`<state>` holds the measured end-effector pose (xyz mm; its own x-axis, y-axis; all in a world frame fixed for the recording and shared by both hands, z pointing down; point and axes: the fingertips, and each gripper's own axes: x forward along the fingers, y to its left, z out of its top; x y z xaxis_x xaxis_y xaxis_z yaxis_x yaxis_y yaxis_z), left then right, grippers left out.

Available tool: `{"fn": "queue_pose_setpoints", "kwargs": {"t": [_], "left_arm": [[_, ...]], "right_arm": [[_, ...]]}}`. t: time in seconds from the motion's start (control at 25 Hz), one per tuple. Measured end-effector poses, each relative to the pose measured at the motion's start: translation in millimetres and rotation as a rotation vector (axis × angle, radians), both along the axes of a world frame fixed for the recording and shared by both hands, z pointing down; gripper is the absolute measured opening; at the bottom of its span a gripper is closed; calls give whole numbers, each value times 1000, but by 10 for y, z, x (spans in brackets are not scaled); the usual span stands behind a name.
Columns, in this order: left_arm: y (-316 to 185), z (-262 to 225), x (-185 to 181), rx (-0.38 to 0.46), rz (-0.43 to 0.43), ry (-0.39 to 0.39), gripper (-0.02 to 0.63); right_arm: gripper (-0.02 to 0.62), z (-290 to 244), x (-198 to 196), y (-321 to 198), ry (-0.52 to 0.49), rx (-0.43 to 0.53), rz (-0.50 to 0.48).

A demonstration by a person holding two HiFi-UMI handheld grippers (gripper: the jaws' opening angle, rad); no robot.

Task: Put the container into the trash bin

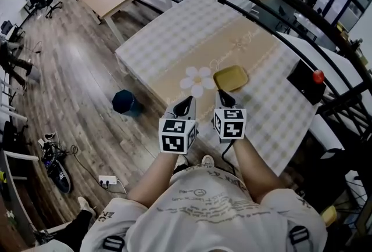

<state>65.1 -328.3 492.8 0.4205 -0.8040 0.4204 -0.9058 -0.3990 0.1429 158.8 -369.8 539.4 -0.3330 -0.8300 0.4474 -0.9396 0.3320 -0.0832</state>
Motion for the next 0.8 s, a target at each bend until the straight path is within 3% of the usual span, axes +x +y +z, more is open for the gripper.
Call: {"fn": "queue_pose_setpoints", "kwargs": {"t": [0.16, 0.32, 0.52, 0.8], "left_arm": [[-86, 52, -110, -16, -9, -2, 5], [-175, 118, -274, -37, -30, -1, 5], [-251, 177, -512, -52, -67, -2, 5], [-318, 273, -736, -78, -105, 1, 5]], "right_arm": [[97, 423, -50, -319, 116, -93, -48], [98, 823, -89, -666, 283, -160, -62], [98, 1354, -84, -1004, 417, -280, -68], [98, 1742, -1, -1197, 504, -383, -48]]}}
